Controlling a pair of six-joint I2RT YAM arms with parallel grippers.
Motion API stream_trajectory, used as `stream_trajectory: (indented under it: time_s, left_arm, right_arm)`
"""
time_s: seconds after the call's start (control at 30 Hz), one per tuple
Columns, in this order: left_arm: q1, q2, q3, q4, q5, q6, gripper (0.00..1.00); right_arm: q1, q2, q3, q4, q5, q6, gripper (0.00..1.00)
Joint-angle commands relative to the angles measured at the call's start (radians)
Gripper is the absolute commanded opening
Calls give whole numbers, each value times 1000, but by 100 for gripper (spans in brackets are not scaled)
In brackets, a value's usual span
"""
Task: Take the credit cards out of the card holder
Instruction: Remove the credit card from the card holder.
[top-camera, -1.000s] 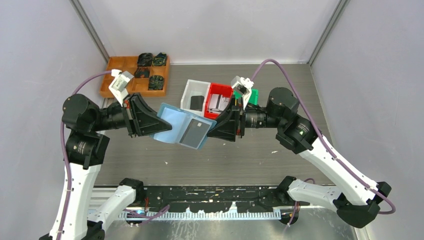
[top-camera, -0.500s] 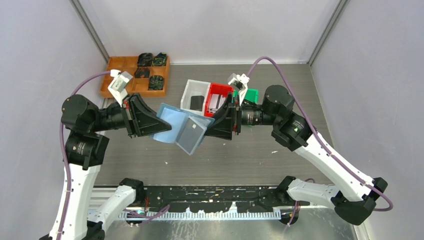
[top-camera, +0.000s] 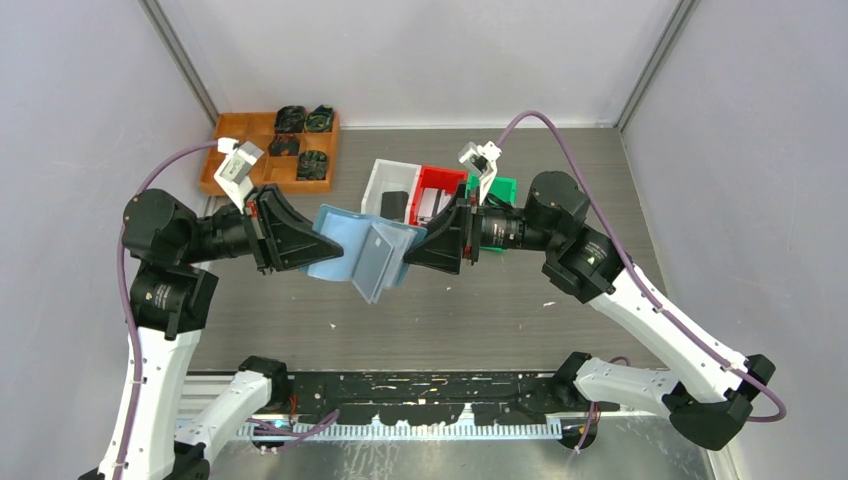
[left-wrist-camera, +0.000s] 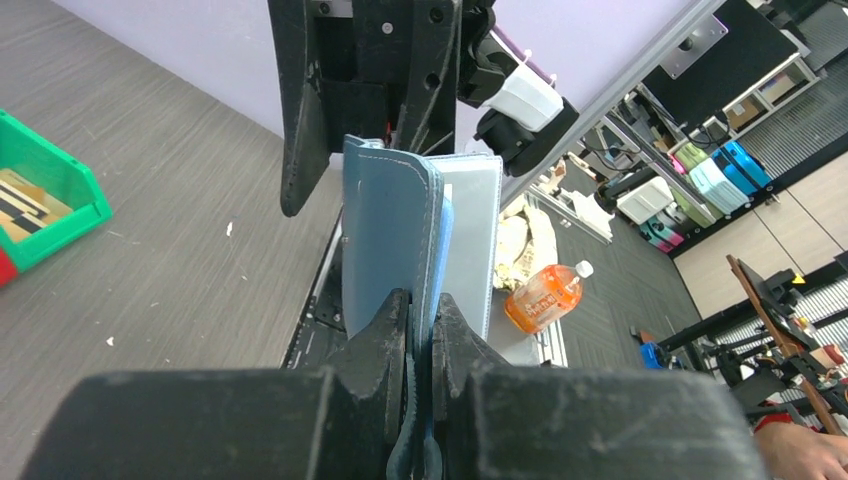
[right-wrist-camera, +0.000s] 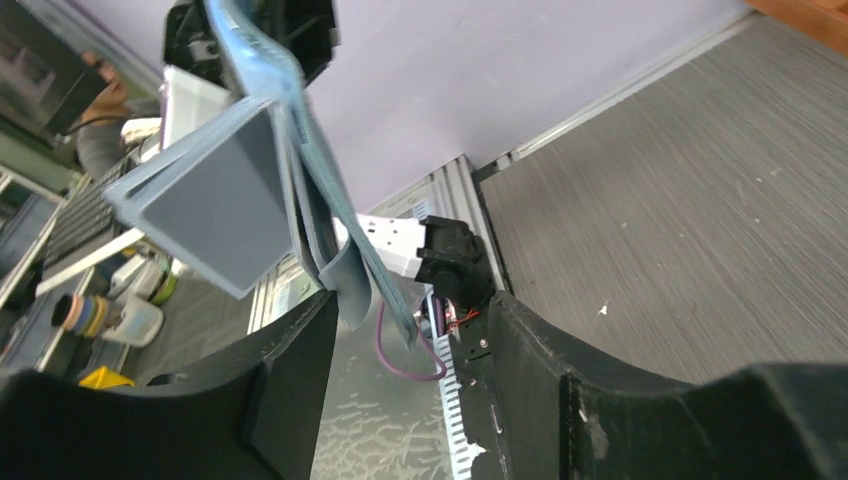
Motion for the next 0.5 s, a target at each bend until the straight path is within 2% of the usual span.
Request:
stream_trajectory:
  time_s: [0.0,0.1,0.23,0.33,0.47]
  left_arm:
    - [-3,-3,39,13,17,27,0]
    - [-3,-2,43,-2,12,44,0]
    - [-2,1,46,-8,7,49,0]
    - [-2,4,49,-10,6,52,0]
    - [-2,5,52,-12,3,55,0]
  right_arm:
    - [2,-17,-15,61,185,74,61]
    - [3,-20,-39,66,301,136,60]
    - [33,-18,-61,117,380,199,59]
    - [81,-15,-81,206,401,230,61]
    - [148,6,-65,218,426,216,64]
